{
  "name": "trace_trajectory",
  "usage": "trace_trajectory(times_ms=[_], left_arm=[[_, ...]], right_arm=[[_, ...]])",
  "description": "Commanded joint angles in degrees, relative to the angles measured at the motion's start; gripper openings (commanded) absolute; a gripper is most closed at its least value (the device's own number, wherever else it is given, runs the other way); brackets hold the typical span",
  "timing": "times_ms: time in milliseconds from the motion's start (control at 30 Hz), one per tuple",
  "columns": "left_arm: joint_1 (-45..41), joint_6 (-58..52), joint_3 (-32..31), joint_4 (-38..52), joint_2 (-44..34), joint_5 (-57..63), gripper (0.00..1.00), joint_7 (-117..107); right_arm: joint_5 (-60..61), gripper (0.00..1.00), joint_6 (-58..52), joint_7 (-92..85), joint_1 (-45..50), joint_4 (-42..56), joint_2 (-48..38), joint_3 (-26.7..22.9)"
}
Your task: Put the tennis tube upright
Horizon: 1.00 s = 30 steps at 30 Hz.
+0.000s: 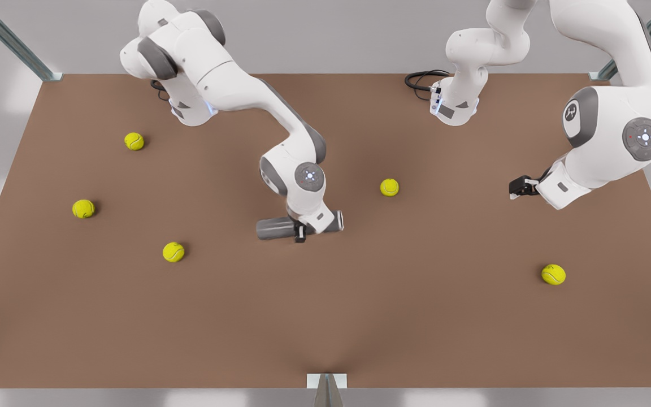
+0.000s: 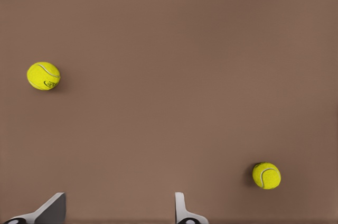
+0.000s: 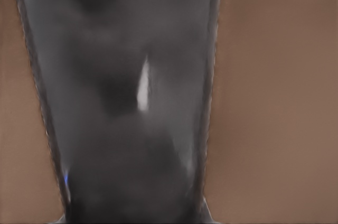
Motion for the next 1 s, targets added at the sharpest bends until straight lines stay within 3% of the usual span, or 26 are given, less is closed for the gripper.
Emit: trace_trajectory(times_ms=[0, 167, 400, 467, 600, 733, 867, 967], left_arm=[[0.13, 0.01, 0.06, 0.03, -0.03, 0.04, 1.0, -0.02], [0.13, 0.1, 0.06, 0.03, 0.06, 0.04, 1.0, 0.06], [0.13, 0.18, 0.06, 0.03, 0.06, 0.04, 1.0, 0.06], [0.13, 0.27, 0.06, 0.03, 0.14, 0.04, 1.0, 0.06], [0.13, 0.27, 0.06, 0.03, 0.06, 0.04, 1.0, 0.06], [0.13, 0.27, 0.06, 0.03, 0.06, 0.04, 1.0, 0.06], [0.13, 0.36, 0.06, 0.03, 0.14, -0.05, 1.0, 0.06], [0.13, 0.36, 0.06, 0.03, 0.49, -0.05, 1.0, 0.06]], right_arm=[[-0.82, 0.37, 4.37, 13.19, 0.77, 2.25, 2.41, 0.1], [0.24, 0.37, 10.52, 19.16, 3.14, 5.76, 7.51, 0.19], [6.83, 0.38, 10.61, 34.02, 4.9, 5.15, 10.14, 0.19], [6.83, 0.51, 10.61, 34.02, 5.16, 5.32, 10.41, 0.19], [6.74, 0.62, 10.7, 34.19, 6.04, 5.32, 11.2, 0.19], [6.74, 0.88, 11.84, 34.11, 6.13, 5.32, 11.64, 0.19], [6.65, 0.99, 12.63, 33.93, 6.48, 5.32, 11.73, 0.19], [7.01, 1.0, 12.11, 33.49, 6.48, 5.15, 10.93, 0.19]])
